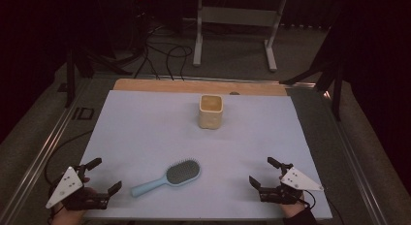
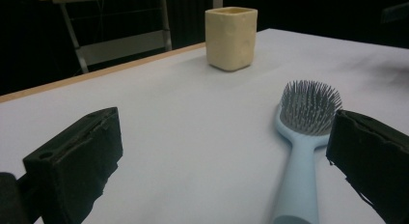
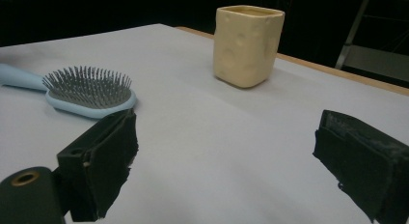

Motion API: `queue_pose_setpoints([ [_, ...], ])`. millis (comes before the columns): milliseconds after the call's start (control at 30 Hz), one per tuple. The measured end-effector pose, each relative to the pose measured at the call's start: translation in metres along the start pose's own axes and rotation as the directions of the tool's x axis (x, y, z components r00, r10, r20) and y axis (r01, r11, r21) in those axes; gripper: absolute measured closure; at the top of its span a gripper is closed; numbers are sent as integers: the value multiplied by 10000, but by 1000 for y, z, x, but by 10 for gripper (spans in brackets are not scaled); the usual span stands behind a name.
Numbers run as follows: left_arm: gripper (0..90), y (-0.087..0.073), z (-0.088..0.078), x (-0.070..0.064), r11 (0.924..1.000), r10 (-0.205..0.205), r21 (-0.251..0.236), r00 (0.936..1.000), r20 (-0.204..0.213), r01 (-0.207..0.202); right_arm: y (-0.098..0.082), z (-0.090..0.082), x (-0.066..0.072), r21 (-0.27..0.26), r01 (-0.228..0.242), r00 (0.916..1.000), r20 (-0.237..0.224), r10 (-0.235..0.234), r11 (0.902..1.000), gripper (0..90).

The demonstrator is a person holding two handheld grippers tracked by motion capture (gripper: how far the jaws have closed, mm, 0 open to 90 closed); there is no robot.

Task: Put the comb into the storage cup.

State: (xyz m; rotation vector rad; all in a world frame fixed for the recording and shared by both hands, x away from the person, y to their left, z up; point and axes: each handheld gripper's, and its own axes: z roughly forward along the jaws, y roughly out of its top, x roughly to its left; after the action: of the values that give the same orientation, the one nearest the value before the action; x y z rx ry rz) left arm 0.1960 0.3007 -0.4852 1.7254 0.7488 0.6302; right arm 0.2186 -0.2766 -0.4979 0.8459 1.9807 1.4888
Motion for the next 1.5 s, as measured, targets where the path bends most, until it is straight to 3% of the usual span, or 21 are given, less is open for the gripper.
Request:
queue_pose_setpoints([
  [267,0,9,2,2,9993,138,332,9998,159,-143,1,-1,1,-61,24,10000,38,-24,10000,78],
  [467,0,20,1,2,9976,466,500,9988,167,-474,2,-1,2,-65,21,10000,17,-20,10000,78],
  [567,0,25,0,4,9984,385,415,9989,251,-395,2,-1,2,-106,25,10000,13,-25,9999,79],
  [733,0,33,3,3,9964,473,678,9974,541,-509,2,-1,2,-78,-14,10000,-17,14,10000,79],
  [1333,0,54,15,-6,9791,667,1816,9877,1416,-921,2,-1,2,-109,-28,10000,-19,28,9999,79],
  [1500,0,60,26,-13,9674,594,2305,9790,1948,-1046,2,-1,2,-98,-36,10000,-9,36,9999,79],
])
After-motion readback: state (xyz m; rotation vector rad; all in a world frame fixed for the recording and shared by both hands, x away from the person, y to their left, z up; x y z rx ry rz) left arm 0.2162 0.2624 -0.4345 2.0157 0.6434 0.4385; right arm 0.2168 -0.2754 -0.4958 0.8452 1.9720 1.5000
